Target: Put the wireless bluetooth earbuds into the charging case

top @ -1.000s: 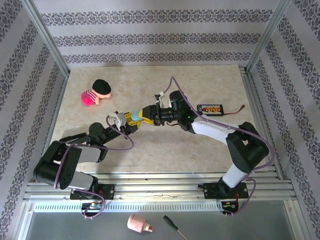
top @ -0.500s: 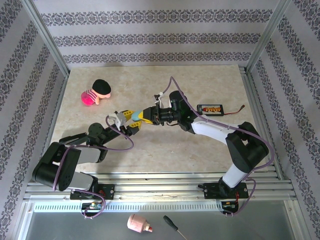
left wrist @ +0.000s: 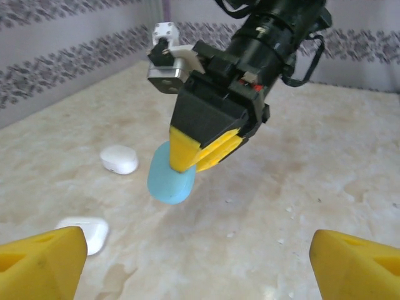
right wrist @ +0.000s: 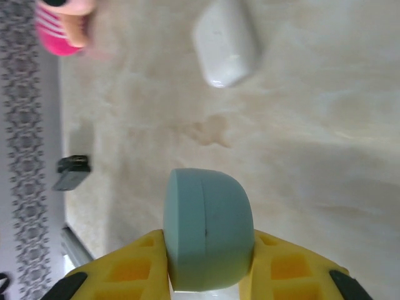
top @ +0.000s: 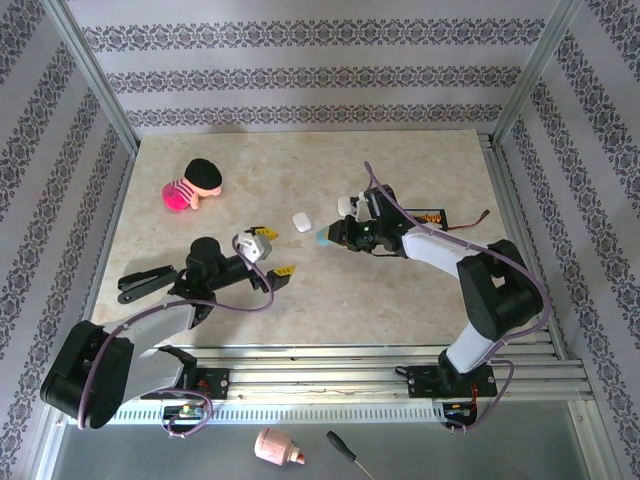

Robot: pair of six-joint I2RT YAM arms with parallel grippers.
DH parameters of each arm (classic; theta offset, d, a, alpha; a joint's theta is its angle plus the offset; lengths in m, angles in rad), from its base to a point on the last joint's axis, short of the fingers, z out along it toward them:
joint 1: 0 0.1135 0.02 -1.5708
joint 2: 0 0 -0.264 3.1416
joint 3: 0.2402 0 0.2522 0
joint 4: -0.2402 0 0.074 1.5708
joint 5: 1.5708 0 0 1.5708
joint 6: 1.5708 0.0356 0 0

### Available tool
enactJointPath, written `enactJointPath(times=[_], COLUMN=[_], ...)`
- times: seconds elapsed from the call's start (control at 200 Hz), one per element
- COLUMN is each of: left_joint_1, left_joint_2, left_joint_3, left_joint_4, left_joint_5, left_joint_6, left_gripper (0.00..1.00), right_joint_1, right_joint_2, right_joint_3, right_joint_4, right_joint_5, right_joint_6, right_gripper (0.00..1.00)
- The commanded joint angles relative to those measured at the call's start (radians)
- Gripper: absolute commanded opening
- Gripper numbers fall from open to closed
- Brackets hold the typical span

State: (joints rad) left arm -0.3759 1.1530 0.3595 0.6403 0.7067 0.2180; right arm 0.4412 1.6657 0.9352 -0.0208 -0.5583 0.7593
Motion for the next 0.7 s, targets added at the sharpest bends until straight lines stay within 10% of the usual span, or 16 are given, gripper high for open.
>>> enactJointPath(times=[0.0,0.385,0.695], left_joint_1=[-0.045,-0.081,-0.047], left_joint_2=[0.007,0.069,-0.105], left_joint_3=[0.093,0.180,0.083], left_joint_4=[-0.292,-0.409,-0.252], left_joint_5=[-0.003,-0.030,-0.622], left_joint_6=[0.122,0.166,0.014], left_gripper=[0.93,0.99,0.99], right_joint_1=[-0.025,-0.046,-0.051], right_joint_2=[0.052,0.086,-0.154], right_joint_3=[-0.038,-0.095,-0.120], right_joint_4=[-0.046,-0.006,-0.128], right_joint_5=[0.043,0.068,0.329], right_joint_6=[-0.062,-0.081,-0.274], right_gripper=[0.22,0.39,0.92])
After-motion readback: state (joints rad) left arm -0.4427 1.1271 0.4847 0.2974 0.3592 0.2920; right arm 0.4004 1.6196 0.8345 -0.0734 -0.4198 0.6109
